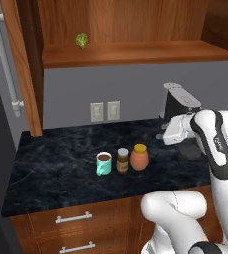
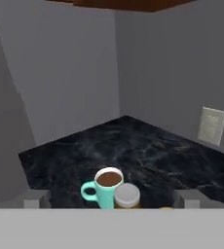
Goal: Pick the cinnamon and honey bottle from the cabinet and place them next to the mug.
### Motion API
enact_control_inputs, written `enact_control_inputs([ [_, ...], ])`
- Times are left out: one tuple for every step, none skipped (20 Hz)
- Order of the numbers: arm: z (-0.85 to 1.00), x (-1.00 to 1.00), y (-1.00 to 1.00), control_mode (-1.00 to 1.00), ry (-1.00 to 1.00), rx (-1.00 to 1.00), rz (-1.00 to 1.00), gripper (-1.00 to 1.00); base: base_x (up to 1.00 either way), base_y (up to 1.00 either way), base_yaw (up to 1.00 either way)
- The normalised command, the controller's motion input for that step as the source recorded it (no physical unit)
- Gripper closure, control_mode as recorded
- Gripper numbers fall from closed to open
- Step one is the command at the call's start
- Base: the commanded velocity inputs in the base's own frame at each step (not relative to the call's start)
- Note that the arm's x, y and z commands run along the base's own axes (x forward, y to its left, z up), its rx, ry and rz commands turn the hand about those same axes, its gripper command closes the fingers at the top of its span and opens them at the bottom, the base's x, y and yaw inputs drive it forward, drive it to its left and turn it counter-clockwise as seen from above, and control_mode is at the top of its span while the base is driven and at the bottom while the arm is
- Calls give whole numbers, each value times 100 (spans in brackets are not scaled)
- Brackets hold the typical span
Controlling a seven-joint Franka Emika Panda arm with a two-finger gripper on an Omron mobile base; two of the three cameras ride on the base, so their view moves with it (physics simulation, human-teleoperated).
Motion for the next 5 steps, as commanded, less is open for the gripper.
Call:
enact_control_inputs([
  [87,-64,0,-100,16,0,-29,-100,0,0,0],
  [91,-67,0,-100,17,0,-29,-100,0,0,0],
  [91,-74,0,-100,15,0,-29,-100,0,0,0],
  [94,-76,0,-100,13,0,-28,-100,0,0,0],
  [100,-83,0,-100,12,0,-27,-100,0,0,0],
])
